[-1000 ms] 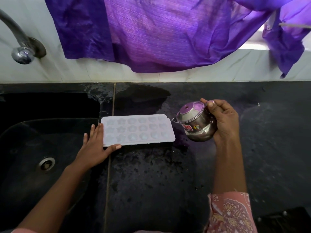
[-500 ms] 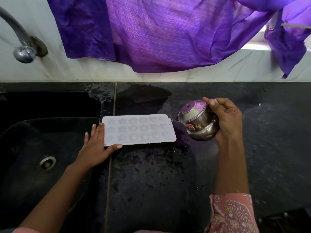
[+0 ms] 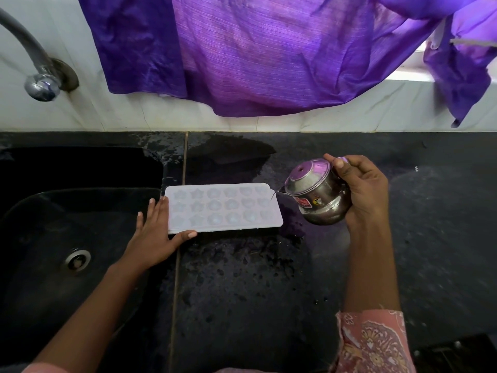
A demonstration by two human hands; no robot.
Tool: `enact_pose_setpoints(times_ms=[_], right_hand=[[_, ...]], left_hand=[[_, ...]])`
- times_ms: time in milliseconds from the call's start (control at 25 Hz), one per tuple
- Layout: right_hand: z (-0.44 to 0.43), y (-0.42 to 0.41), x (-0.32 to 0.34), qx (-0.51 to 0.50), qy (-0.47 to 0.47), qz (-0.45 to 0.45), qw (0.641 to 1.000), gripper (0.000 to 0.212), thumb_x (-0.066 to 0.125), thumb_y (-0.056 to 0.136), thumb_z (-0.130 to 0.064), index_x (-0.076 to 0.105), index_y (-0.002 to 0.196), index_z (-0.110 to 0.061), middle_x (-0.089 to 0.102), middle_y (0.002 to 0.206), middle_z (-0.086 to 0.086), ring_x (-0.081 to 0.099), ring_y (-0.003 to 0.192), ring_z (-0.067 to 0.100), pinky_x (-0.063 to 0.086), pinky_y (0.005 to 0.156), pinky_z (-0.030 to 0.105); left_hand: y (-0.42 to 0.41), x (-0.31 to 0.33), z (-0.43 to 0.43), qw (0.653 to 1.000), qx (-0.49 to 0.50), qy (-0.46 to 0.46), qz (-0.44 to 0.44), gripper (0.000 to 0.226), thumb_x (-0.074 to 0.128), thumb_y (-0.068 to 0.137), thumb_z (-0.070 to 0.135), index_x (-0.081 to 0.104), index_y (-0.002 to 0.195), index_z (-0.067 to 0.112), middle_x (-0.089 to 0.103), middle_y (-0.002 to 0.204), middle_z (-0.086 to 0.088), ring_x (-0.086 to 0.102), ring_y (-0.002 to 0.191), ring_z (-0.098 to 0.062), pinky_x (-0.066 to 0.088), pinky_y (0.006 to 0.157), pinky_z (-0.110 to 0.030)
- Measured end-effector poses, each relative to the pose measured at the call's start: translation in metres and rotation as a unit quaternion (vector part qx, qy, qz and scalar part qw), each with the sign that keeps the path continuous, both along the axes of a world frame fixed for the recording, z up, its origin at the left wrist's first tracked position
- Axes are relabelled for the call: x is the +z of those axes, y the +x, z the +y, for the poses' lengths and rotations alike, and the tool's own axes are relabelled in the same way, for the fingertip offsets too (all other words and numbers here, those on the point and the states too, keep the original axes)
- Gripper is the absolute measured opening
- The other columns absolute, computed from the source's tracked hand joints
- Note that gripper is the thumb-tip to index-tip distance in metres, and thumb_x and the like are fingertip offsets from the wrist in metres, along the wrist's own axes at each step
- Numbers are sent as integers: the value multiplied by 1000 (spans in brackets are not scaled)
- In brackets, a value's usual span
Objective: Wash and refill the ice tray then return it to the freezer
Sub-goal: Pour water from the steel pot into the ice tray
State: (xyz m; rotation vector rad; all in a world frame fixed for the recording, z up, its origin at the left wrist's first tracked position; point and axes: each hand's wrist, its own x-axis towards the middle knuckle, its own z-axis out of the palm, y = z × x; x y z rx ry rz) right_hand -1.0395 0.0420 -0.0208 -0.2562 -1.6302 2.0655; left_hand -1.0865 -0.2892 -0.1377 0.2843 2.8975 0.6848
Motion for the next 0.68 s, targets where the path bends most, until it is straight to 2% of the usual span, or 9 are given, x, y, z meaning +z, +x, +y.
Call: enact_pose_setpoints(times_ms=[80, 200, 360, 520, 680], right_hand=[[0, 0, 0, 1, 0, -2, 1000, 42, 87, 33, -44, 69, 64, -22, 74, 76, 1, 69, 79, 15, 56, 77, 26], [0, 0, 0, 4, 0, -3, 1000, 43, 88, 33, -46, 69, 63, -23, 74, 76, 1, 69, 80, 15, 56, 77, 26], [0, -1, -1, 2, -8, -7, 1000, 46, 89, 32, -47, 69, 64, -22, 74, 77, 2, 69, 80, 16, 55, 78, 29], [-3, -1, 1, 6, -51, 1, 999, 34, 82, 43, -34, 65, 67, -17, 75, 81, 3, 70, 85, 15, 56, 77, 26], [-10, -4, 3, 23, -66, -6, 998, 35, 78, 47, -28, 60, 73, -12, 75, 81, 3, 70, 87, 15, 56, 82, 28]], left_hand=[[0, 0, 0, 1000, 0, -1, 0, 147, 7, 34, 102, -8, 148, 11, -7, 159, -4, -17, 142, -12, -12, 114, -38], [0, -1, 0, 1000, 1, -1, 3, 133, 19, 47, 91, -7, 149, 11, -6, 159, -3, -16, 142, -13, -11, 114, -40], [0, -2, 0, 1000, 3, -2, 7, 128, 19, 50, 87, -7, 149, 11, -6, 159, -3, -16, 143, -13, -11, 114, -39], [0, -3, 0, 1000, 5, -3, 9, 128, 19, 50, 87, -7, 149, 11, -6, 159, -3, -16, 143, -14, -11, 114, -39], [0, -4, -1, 1000, 5, -6, 13, 127, 18, 51, 87, -7, 149, 11, -6, 159, -3, -16, 143, -13, -11, 114, -39]])
